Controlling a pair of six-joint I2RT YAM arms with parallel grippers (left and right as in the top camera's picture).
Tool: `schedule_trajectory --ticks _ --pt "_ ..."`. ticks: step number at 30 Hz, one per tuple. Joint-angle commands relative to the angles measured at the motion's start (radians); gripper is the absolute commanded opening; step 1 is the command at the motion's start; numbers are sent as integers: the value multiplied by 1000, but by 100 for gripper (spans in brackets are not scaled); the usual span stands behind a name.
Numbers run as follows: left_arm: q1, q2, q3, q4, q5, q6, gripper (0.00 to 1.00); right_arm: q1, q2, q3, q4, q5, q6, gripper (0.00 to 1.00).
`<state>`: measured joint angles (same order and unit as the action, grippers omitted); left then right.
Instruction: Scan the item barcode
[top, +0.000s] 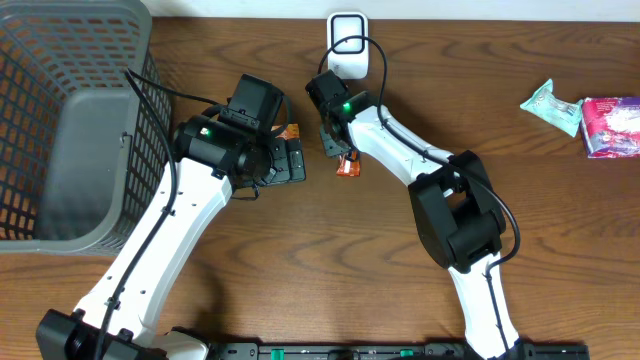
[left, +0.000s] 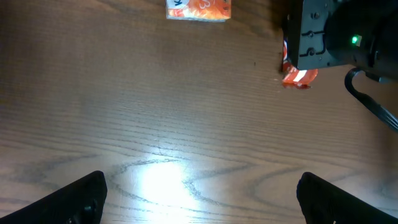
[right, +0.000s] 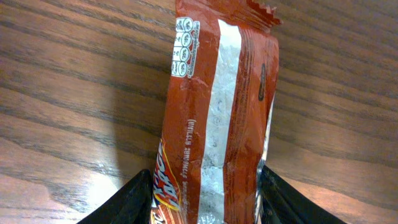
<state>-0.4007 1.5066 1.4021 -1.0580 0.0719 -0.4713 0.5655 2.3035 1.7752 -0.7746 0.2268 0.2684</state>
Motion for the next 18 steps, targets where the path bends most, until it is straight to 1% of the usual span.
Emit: schedule_trajectory --ticks 1,9,18 --pt "3 3 3 -4 -6 6 98 -3 11 5 -42 8 -15 49" --pt "3 3 3 -4 -6 6 98 2 -89 14 -79 7 1 50" --pt "3 3 3 -4 -6 6 98 37 -93 13 -28 0 8 50"
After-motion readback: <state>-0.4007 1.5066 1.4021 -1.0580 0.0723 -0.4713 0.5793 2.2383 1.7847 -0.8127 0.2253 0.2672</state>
